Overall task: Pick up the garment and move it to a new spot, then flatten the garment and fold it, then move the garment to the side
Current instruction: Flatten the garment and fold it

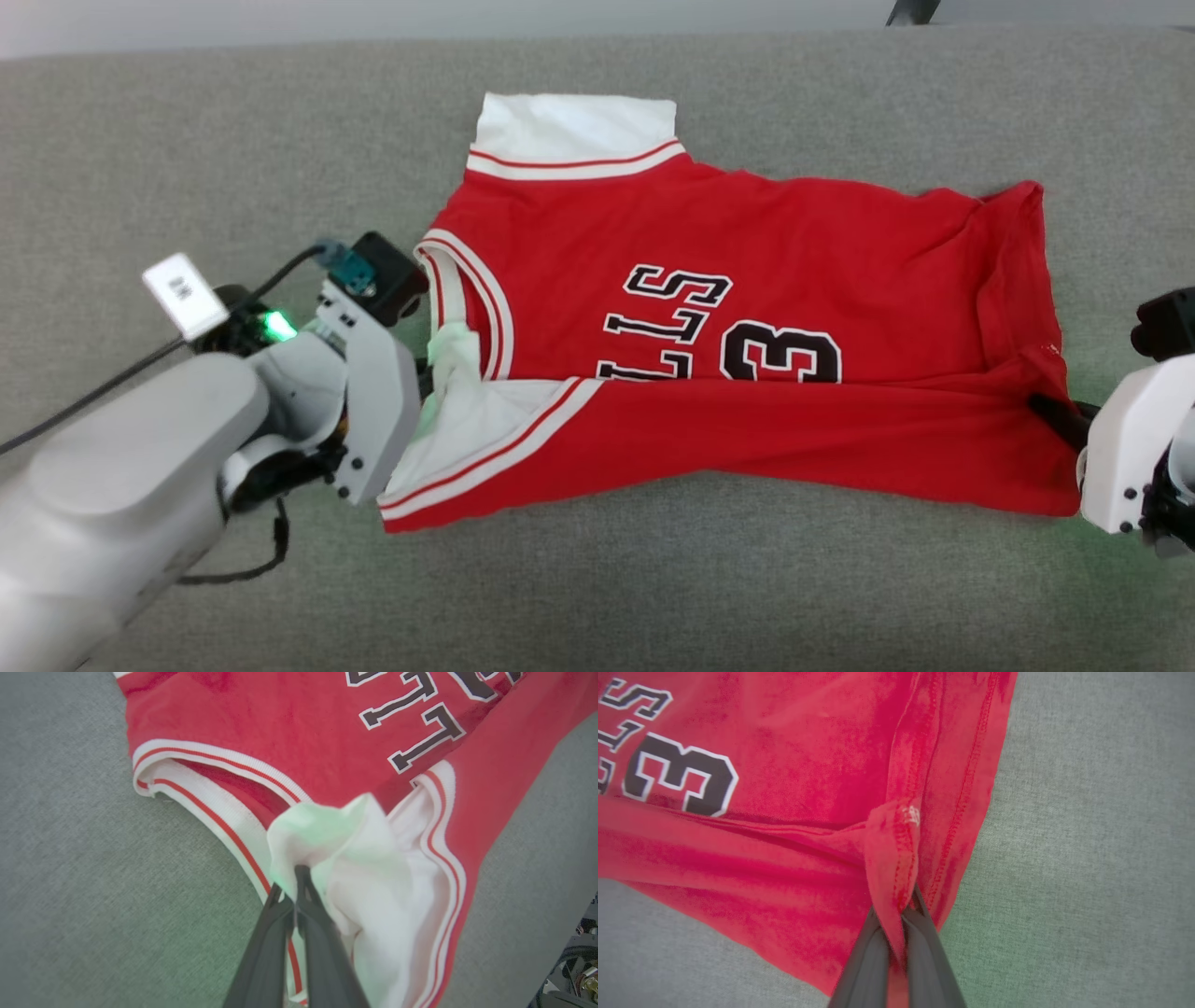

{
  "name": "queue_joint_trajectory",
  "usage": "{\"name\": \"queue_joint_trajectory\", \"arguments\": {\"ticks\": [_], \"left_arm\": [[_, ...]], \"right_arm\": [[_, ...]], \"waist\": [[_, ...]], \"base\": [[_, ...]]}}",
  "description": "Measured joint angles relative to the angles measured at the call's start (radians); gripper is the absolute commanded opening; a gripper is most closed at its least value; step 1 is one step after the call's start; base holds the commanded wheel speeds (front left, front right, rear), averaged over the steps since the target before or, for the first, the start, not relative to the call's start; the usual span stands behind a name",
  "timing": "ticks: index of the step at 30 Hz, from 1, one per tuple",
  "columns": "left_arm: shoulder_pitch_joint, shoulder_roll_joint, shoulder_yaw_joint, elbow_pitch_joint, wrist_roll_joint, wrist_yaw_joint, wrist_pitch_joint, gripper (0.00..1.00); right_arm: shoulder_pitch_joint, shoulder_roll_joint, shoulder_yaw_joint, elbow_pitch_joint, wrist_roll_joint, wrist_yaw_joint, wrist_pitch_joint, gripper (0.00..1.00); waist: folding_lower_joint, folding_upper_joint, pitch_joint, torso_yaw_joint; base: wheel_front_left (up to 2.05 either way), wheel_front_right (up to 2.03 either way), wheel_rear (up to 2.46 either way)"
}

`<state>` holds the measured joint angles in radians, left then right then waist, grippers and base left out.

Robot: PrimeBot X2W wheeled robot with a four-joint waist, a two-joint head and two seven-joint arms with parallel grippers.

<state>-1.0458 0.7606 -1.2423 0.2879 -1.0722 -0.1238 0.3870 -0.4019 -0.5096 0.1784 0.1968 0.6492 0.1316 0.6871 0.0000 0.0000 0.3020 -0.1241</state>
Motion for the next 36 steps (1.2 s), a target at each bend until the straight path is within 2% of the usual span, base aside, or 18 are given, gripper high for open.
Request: {"name": "queue_joint_trajectory", "arguments": {"ticks": [7,14,27,28,29,31,32,33,34,35,36], "left_arm": [[-0.037,-0.054,-0.029,0.045,0.0,-0.006,0.038,0.0],[-0.059,-0.067,-0.037,0.066,0.0,-0.007,0.068,0.0],[-0.06,-0.094,-0.032,0.116,-0.014,-0.008,0.129,0.02],[-0.061,-0.096,-0.031,0.12,-0.018,-0.008,0.135,0.11],[-0.064,-0.1,-0.031,0.128,-0.031,-0.008,0.143,0.24],[-0.072,-0.107,-0.033,0.146,-0.062,-0.008,0.167,0.39],[-0.077,-0.111,-0.035,0.157,-0.082,-0.008,0.18,0.49],[-0.081,-0.114,-0.035,0.169,-0.101,-0.008,0.191,0.79],[-0.086,-0.117,-0.036,0.176,-0.113,-0.008,0.204,0.93],[-0.091,-0.12,-0.038,0.185,-0.128,-0.008,0.214,1.0],[-0.098,-0.124,-0.04,0.196,-0.141,-0.008,0.226,1.0]], "right_arm": [[-0.081,0.008,0.036,0.091,-0.03,0.0,0.012,0.0],[-0.153,0.025,0.093,0.173,-0.031,0.0,0.016,0.0],[-0.258,0.021,0.207,0.29,0.035,0.0,0.018,0.0],[-0.265,0.02,0.215,0.299,0.036,0.0,0.017,0.0],[-0.271,0.02,0.222,0.307,0.038,0.0,0.017,0.0],[-0.282,0.021,0.236,0.325,0.044,0.0,0.017,0.0],[-0.286,0.021,0.244,0.333,0.046,0.0,0.012,0.0],[-0.29,0.021,0.25,0.343,0.05,0.0,0.009,0.0],[-0.293,0.021,0.255,0.351,0.054,0.0,0.008,0.0],[-0.297,0.022,0.261,0.36,0.055,0.0,0.003,0.0],[-0.301,0.022,0.269,0.368,0.058,0.0,-0.001,0.0]], "waist": [[0.0,0.0,0.036,-0.004],[0.0,0.0,0.062,-0.012],[0.0,0.0,0.064,-0.02],[0.0,0.0,0.062,-0.019],[0.0,0.0,0.059,-0.018],[0.0001,0.0,0.052,-0.017],[0.0,0.0,0.048,-0.016],[0.0,0.0,0.044,-0.015],[0.0,0.0,0.039,-0.014],[0.0,0.0,0.035,-0.012],[0.0,0.0,0.03,-0.011]], "base": [[0.0,0.0,0.0],[0.0,0.0,0.0],[0.0,0.0,0.0],[0.0,0.0,0.0],[0.0,0.0,0.0],[0.0,0.0,0.0],[0.0,0.0,0.0],[0.0,0.0,0.0],[0.0,0.0,0.0],[0.0,0.0,0.0],[0.0,0.0,0.0]]}}
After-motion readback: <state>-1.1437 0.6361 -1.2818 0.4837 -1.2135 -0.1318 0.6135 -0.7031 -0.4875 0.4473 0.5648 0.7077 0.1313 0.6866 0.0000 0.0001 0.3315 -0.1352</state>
